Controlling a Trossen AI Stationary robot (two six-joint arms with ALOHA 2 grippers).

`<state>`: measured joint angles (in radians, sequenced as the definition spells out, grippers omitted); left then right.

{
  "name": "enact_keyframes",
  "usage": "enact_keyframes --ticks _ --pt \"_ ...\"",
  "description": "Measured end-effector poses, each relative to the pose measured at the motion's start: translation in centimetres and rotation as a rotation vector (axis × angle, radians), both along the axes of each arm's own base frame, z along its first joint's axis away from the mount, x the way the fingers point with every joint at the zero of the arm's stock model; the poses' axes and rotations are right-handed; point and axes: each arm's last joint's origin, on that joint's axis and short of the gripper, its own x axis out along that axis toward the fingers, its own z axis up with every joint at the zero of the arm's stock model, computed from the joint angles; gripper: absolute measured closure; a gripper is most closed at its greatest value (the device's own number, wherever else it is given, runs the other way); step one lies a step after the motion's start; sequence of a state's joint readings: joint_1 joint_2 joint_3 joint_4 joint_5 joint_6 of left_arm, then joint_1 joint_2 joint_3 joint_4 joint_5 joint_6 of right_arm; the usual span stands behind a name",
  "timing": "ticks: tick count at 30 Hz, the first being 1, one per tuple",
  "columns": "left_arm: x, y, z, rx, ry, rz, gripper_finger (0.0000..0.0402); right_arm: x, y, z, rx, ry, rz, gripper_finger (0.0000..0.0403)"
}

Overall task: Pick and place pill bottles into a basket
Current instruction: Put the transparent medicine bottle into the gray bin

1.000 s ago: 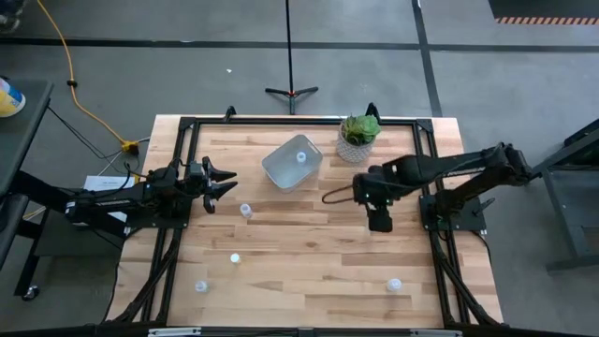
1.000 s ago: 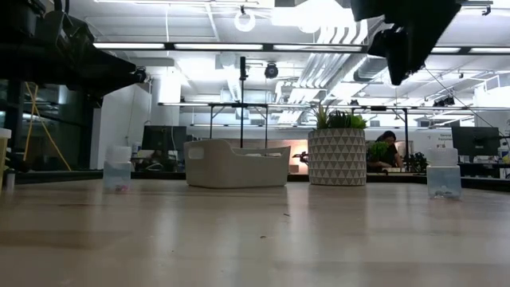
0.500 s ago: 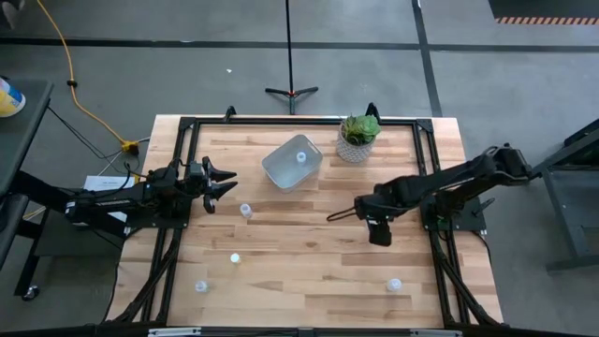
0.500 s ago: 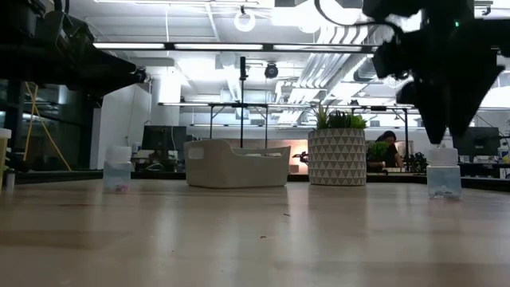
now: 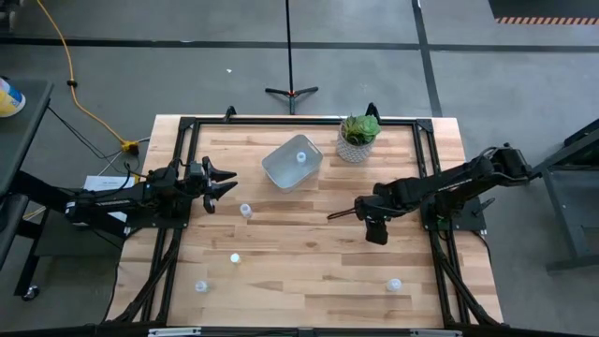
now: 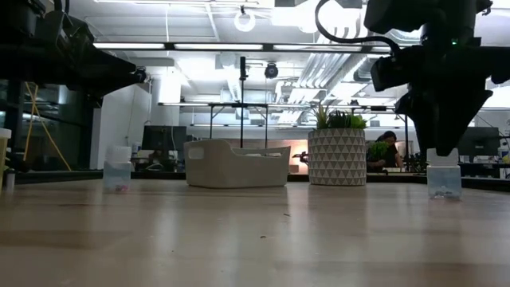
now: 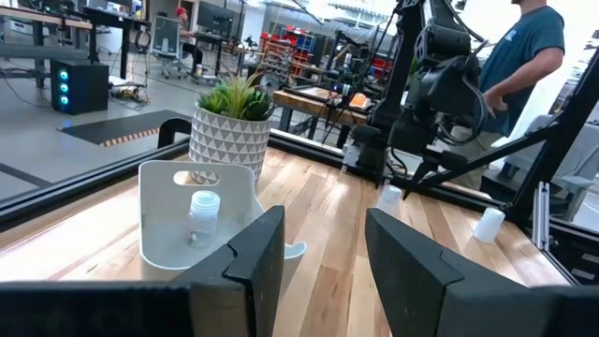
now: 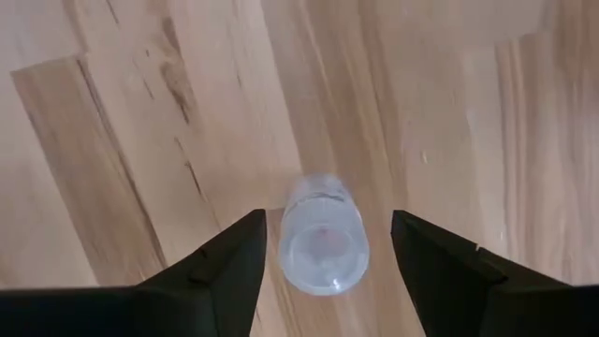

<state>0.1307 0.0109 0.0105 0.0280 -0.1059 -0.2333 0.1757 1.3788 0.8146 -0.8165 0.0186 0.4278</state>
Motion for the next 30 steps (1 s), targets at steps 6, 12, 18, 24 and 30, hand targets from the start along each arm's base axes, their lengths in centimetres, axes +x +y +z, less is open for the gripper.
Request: enact_keyframes --ticks 6,12,18,24,30 --pt "0.00 0.00 0.00 0.000 0.000 0.000 0.0218 -0.04 0.00 -0.01 -0.010 0.004 0.052 0.0195" --pt "0.00 0.00 0.00 0.000 0.000 0.000 0.0218 -0.04 -0.02 -0.01 -0.023 0.003 0.102 0.0210" --pt "0.00 0.00 0.00 0.000 0.000 0.000 0.0218 0.00 -0.05 -0.07 -0.040 0.004 0.118 0.0218" --pt "0.00 0.00 0.00 0.000 0.000 0.000 0.0218 0.28 -0.02 -0.68 -0.051 0.029 0.120 0.0217" --pt "0.00 0.00 -0.01 0.000 0.000 0.000 0.0218 0.24 0.00 -0.76 -0.041 0.041 0.116 0.0218"
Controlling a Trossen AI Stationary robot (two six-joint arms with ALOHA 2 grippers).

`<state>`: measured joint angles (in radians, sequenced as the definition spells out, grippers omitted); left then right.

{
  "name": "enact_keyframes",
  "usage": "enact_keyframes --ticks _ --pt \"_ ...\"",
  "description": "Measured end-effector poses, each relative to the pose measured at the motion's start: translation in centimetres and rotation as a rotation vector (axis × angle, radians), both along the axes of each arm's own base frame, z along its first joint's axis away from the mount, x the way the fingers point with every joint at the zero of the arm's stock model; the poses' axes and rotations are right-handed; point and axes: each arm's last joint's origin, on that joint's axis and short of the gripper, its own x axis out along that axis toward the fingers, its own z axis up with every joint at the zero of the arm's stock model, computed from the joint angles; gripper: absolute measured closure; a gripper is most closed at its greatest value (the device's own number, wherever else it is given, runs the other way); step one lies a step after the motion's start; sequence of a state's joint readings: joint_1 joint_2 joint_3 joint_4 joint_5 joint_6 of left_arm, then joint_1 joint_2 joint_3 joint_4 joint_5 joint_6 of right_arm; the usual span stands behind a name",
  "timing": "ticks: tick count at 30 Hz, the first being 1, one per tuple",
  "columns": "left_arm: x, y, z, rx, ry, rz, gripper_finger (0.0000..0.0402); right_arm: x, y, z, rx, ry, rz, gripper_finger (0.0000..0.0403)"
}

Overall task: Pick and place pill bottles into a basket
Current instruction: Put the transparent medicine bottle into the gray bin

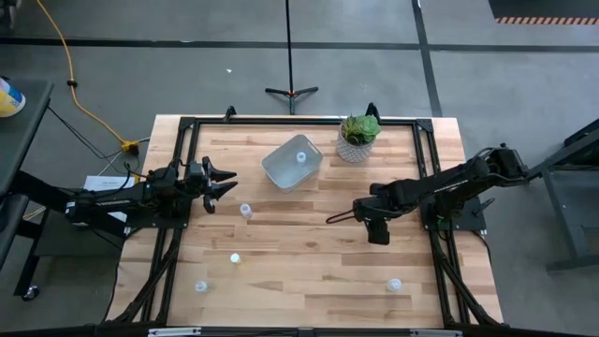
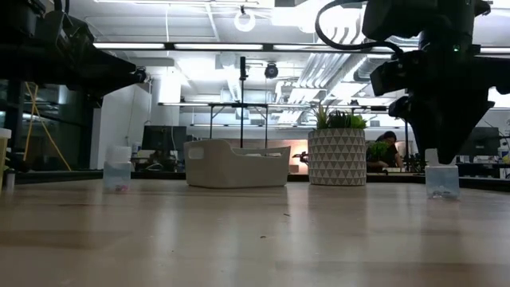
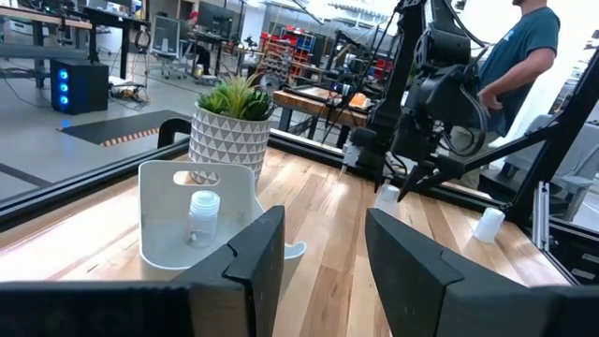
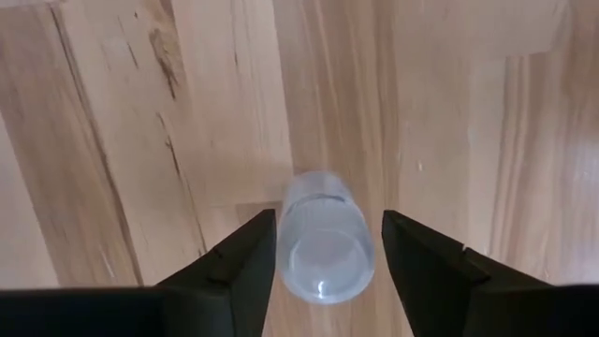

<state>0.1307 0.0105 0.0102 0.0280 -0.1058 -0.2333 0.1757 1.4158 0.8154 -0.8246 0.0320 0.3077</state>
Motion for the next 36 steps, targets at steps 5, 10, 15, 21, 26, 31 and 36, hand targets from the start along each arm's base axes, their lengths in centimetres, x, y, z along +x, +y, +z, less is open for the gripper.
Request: enact_keyframes --ticks 5,10,15,21,26,31,36 --pt "0.0 0.0 0.0 0.000 0.000 0.000 0.0218 -0.1 0.0 0.0 0.014 0.016 0.017 0.0241" --pt "0.0 0.0 0.0 0.000 0.000 0.000 0.0218 0.2 0.1 0.0 0.027 -0.014 -0.027 0.0273" --pt "0.0 0.0 0.0 0.000 0.000 0.000 0.0218 2.2 -0.3 1.2 0.079 -0.189 -0.126 0.0272" --pt "0.0 0.0 0.0 0.000 0.000 0.000 0.0218 7.3 -3.4 6.8 -0.011 -0.721 -0.210 0.0272" --pt "0.0 0.0 0.0 0.000 0.000 0.000 0.0218 9.9 -7.6 11.8 -0.189 -0.902 -0.188 0.0272" --pt "0.0 0.0 0.0 0.000 -0.001 0.000 0.0218 13.0 -11.5 13.0 -0.241 -0.686 -0.143 0.0271" --pt "0.0 0.0 0.0 0.000 -0.001 0.000 0.0218 16.4 -14.7 11.9 -0.117 -0.513 -0.108 0.0270"
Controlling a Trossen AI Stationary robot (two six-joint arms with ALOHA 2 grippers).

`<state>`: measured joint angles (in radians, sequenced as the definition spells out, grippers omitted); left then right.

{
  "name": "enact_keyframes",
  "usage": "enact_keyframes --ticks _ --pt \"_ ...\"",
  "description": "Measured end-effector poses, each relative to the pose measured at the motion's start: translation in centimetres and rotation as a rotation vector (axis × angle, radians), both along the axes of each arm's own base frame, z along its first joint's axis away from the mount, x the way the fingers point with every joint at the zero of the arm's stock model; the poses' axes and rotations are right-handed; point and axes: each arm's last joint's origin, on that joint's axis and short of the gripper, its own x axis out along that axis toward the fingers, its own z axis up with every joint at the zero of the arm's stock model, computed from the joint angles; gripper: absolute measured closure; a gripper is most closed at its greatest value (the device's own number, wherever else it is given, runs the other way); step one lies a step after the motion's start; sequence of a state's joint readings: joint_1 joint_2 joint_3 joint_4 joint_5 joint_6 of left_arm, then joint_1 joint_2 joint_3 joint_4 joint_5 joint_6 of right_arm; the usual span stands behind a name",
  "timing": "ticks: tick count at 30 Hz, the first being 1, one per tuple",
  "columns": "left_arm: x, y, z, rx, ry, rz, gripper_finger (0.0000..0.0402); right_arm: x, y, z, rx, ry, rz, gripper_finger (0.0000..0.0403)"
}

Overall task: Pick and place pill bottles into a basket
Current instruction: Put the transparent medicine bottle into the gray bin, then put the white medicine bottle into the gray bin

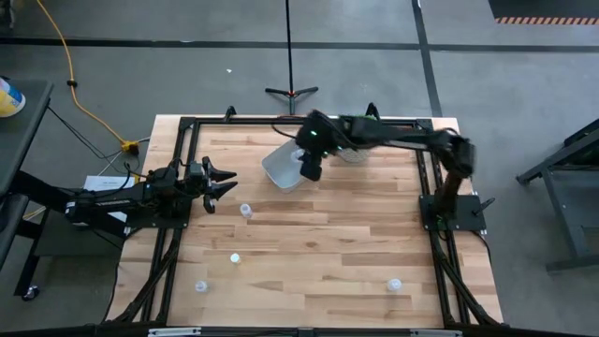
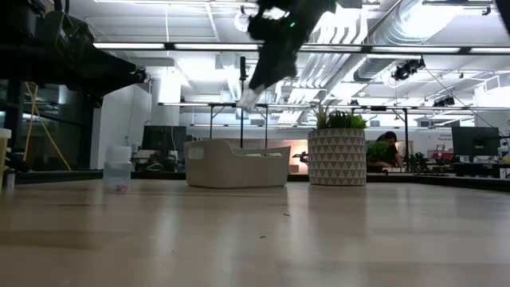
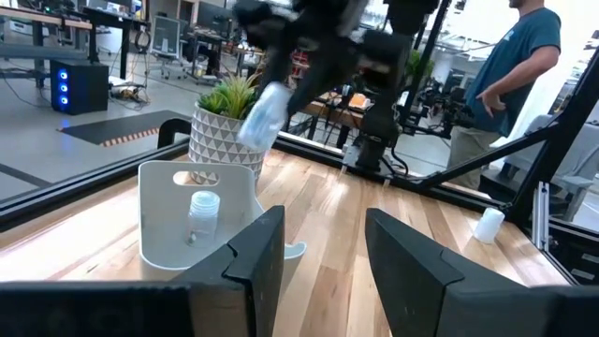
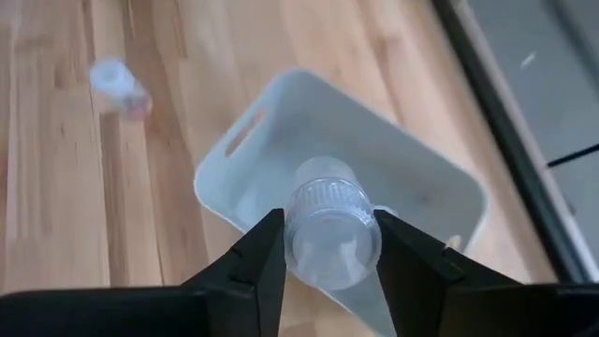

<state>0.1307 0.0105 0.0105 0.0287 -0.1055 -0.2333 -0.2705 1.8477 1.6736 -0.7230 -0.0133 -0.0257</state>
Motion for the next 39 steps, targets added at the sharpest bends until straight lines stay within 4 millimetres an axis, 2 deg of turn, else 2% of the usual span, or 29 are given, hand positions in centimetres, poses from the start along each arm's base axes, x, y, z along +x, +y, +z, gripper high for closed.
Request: enact_keyframes --ticks 4,12,18,23,27,34,37,39 --pt "0.0 0.0 0.0 0.000 0.001 0.000 0.0218 2.5 -1.4 -1.4 0.056 0.109 0.048 0.0271" --pt "0.0 0.0 0.0 0.000 0.001 0.000 0.0218 6.0 -1.7 -5.4 0.088 0.326 0.165 0.0268" --pt "0.0 0.0 0.0 0.000 0.000 0.000 0.0218 7.3 -2.0 -8.6 0.103 0.399 0.162 0.0266" --pt "0.0 0.0 0.0 0.000 0.000 0.000 0.0218 7.5 -2.1 -10.3 0.098 0.450 0.164 0.0267" --pt "0.0 0.0 0.0 0.000 0.001 0.000 0.0218 7.6 -2.2 -10.4 0.096 0.452 0.164 0.0252" --pt "0.0 0.0 0.0 0.000 0.001 0.000 0.0218 7.5 -2.2 -10.3 0.096 0.453 0.167 0.0189" --pt "0.0 0.0 0.0 0.000 0.001 0.000 0.0218 7.7 -2.2 -8.7 0.093 0.421 0.133 0.0167" --pt "0.0 0.0 0.0 0.000 0.001 0.000 0.0218 7.7 -2.3 -6.4 0.077 0.381 0.100 0.0158"
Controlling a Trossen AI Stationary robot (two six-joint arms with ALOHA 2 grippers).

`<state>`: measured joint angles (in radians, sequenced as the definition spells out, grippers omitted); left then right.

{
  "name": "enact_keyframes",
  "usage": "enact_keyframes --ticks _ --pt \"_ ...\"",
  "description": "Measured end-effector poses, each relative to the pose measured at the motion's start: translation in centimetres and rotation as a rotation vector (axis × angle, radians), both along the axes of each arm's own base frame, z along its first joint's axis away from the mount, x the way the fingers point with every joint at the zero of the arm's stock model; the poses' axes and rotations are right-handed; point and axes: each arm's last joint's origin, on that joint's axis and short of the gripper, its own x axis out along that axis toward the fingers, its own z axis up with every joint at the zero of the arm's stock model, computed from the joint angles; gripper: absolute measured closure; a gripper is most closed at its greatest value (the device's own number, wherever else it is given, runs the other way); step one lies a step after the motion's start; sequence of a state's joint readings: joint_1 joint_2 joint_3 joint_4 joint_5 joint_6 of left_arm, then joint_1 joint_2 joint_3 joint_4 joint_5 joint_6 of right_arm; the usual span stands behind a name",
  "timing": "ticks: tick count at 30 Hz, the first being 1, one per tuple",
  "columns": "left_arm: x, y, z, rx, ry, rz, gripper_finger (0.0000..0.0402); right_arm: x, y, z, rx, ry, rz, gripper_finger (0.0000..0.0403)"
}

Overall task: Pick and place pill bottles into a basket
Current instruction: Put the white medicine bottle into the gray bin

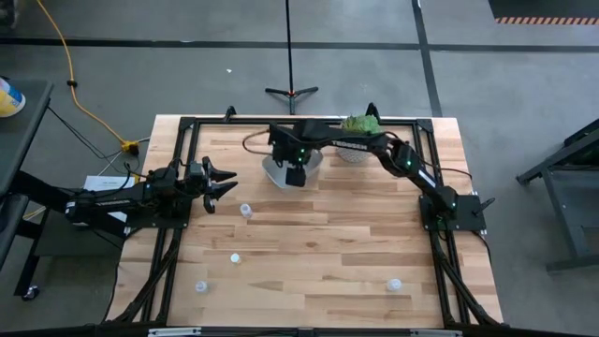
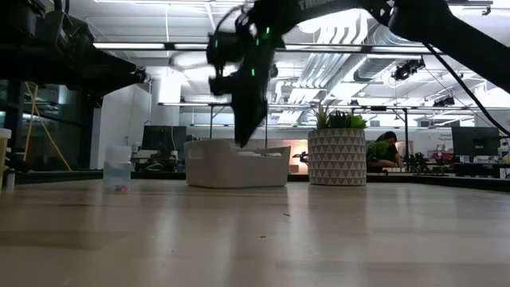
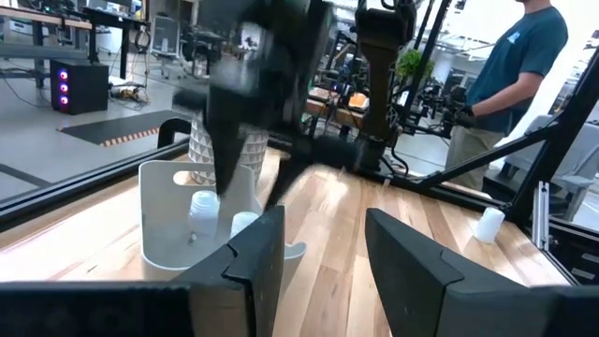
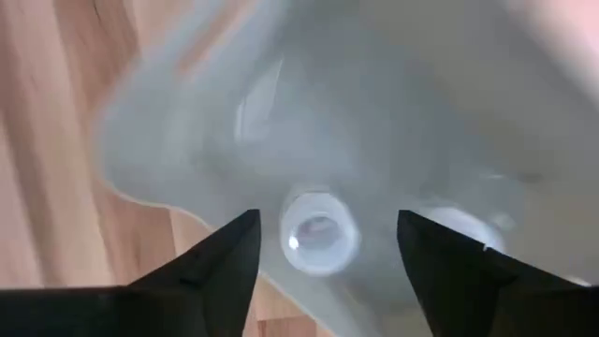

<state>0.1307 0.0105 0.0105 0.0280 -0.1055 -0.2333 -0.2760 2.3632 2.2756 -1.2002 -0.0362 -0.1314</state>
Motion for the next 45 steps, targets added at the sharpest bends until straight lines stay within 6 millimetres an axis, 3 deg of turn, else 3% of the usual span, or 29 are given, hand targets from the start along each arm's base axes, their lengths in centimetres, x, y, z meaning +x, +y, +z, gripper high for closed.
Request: enact_keyframes --ticks 3,7,12,16,20,25,28,39,45 --pt "0.0 0.0 0.0 0.000 0.001 0.000 0.0218 -0.3 0.1 3.5 0.002 -0.092 -0.016 0.0154" --pt "0.0 0.0 -0.1 -0.006 0.005 -0.004 0.0218 -2.8 1.9 7.1 0.121 -0.217 0.023 0.0159" --pt "0.1 0.0 -0.1 -0.009 0.013 -0.006 0.0218 -6.4 5.8 8.7 0.067 -0.222 0.074 0.0180" --pt "0.1 0.0 -0.1 -0.009 0.012 -0.004 0.0218 -10.0 9.0 8.1 0.086 -0.269 0.047 0.0204" --pt "0.1 0.0 -0.1 -0.009 0.012 -0.005 0.0218 -14.4 12.4 6.0 0.219 -0.306 -0.007 0.0227" --pt "0.1 0.0 -0.1 -0.009 0.012 -0.005 0.0218 -20.5 17.0 2.2 0.498 -0.164 0.064 0.0239" --pt "0.1 0.0 -0.1 -0.009 0.012 -0.005 0.0218 -22.9 19.2 0.8 0.571 -0.083 0.041 0.0239" --pt "0.1 0.0 -0.1 -0.009 0.012 -0.004 0.0218 -26.9 26.6 0.3 0.382 -0.037 0.185 0.0259" --pt "0.1 0.0 -0.1 -0.009 0.012 -0.003 0.0218 -28.0 28.5 -0.5 0.392 0.033 0.091 0.0202"
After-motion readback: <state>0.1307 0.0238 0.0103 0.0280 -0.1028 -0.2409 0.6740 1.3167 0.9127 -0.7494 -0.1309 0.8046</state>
